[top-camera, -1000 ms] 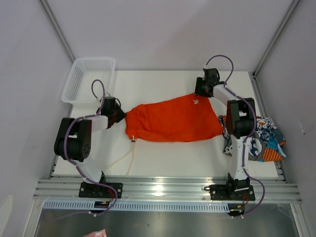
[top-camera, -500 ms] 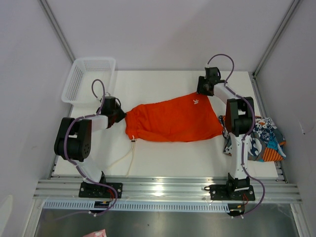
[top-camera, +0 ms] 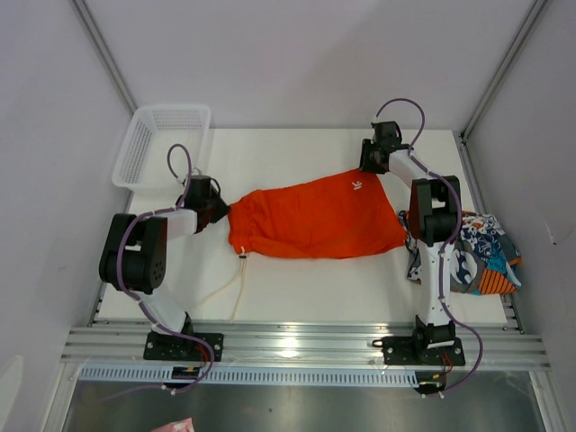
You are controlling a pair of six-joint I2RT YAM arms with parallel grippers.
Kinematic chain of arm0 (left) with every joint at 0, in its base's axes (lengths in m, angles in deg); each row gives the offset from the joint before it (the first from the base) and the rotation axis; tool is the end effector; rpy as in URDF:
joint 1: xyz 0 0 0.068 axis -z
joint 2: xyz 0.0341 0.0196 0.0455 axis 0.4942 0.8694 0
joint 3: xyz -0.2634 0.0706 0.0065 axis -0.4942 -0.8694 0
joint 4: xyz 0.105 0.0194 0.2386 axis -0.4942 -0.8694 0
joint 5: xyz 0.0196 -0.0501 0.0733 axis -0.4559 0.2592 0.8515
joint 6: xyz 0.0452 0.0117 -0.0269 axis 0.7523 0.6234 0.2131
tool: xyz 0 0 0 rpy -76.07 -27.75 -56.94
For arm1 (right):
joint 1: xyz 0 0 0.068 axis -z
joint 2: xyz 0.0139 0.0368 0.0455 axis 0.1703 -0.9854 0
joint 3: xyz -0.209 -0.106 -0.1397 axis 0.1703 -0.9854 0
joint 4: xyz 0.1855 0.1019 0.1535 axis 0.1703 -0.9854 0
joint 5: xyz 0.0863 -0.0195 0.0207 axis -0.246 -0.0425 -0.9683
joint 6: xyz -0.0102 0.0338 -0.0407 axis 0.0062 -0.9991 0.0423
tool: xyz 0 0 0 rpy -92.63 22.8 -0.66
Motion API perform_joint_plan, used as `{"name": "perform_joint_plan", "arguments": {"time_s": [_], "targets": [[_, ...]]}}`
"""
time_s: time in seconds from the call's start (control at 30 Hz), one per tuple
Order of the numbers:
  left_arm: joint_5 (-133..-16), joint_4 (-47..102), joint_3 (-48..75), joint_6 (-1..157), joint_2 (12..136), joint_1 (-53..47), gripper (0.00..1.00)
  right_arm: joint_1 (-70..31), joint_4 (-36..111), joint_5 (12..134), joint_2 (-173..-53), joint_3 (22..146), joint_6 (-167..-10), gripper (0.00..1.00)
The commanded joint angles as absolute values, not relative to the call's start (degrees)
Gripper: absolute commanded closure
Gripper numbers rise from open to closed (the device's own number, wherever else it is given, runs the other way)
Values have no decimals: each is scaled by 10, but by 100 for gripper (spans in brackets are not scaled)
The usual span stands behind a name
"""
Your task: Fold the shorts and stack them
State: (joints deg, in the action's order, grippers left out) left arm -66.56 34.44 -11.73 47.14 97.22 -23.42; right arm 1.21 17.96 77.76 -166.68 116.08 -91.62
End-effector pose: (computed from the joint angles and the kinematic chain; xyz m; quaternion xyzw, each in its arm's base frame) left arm 0.3370 -0.0369 0.1452 -0.2796 0.8729 -0.1669 0.3632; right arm 0.5198 0.0801 0.1636 0.0050 0.9305 0.0796 0.3575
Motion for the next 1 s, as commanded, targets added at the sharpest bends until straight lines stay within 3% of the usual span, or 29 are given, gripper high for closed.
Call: {"name": "perform_joint_plan", "arguments": {"time_s": [0.0,0.13,0.17,0.2,0.47,0.97], "targets": [[-656,329,-104,488,982,-238,100,14,162,757,-1676,1191,-903,59],[-656,327,-102,488,983,-238,100,15,167,762,-1672,1188,-904,83],[-656,327,-101,488,984,-238,100,15,167,772,-1669,1183,-906,97],[-656,327,-102,488,983,-238,100,15,172,780,-1662,1180,-910,100],[-651,323,-104,483,982,-238,100,29,209,842,-1607,1140,-929,100],[-644,318,-103,476,980,-239,100,54,168,840,-1645,1218,-947,98]]}}
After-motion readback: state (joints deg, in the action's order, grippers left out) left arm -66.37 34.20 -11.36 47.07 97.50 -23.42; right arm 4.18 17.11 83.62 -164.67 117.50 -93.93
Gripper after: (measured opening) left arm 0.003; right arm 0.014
